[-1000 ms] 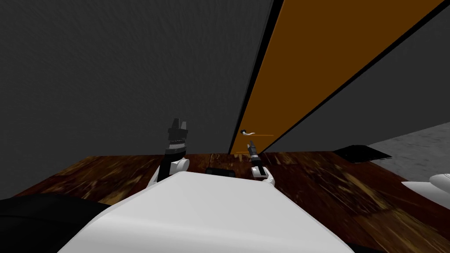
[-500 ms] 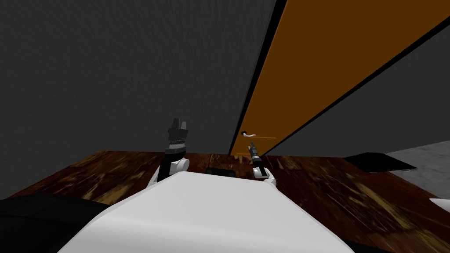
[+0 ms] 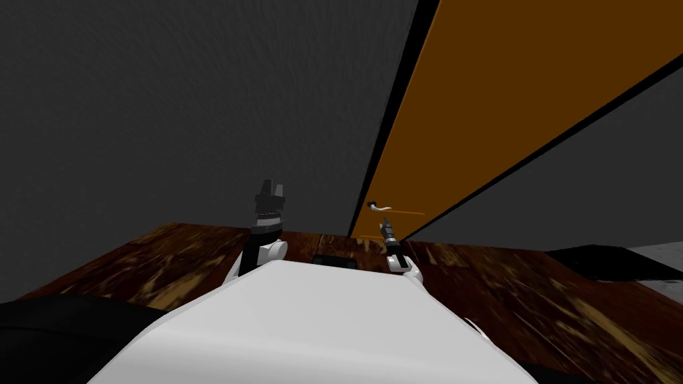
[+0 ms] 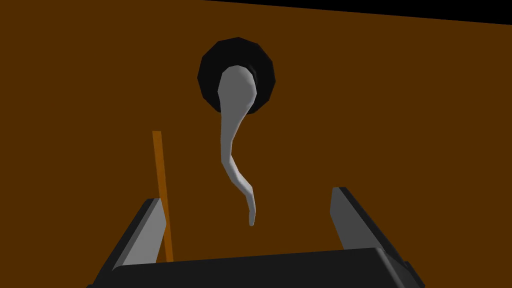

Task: Pull the door open

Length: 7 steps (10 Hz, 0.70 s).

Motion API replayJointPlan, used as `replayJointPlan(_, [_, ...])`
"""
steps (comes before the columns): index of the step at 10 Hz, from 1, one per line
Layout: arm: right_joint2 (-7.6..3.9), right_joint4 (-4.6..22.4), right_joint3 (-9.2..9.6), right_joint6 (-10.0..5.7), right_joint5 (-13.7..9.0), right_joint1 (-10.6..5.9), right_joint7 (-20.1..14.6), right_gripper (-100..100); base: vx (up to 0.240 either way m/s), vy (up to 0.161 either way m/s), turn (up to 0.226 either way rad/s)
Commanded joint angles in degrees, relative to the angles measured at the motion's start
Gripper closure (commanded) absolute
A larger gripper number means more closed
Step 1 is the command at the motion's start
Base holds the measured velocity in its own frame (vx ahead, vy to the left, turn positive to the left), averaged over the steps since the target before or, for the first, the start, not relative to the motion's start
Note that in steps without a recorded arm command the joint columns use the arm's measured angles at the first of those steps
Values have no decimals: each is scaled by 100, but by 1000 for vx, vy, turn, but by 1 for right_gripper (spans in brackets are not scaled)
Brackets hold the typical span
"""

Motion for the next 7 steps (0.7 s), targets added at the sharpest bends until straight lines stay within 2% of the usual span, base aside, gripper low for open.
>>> replayJointPlan(1, [-60,84,-83,-80,-49,31,-43,-100,171,56,173])
replayJointPlan(3, [-207,316,-250,-258,-148,78,-133,-100,187,71,203])
replayJointPlan(4, [-207,314,-250,-258,-148,78,-133,-100,158,27,74])
replayJointPlan(7, [-346,536,-409,-426,-243,124,-219,-100,98,12,117])
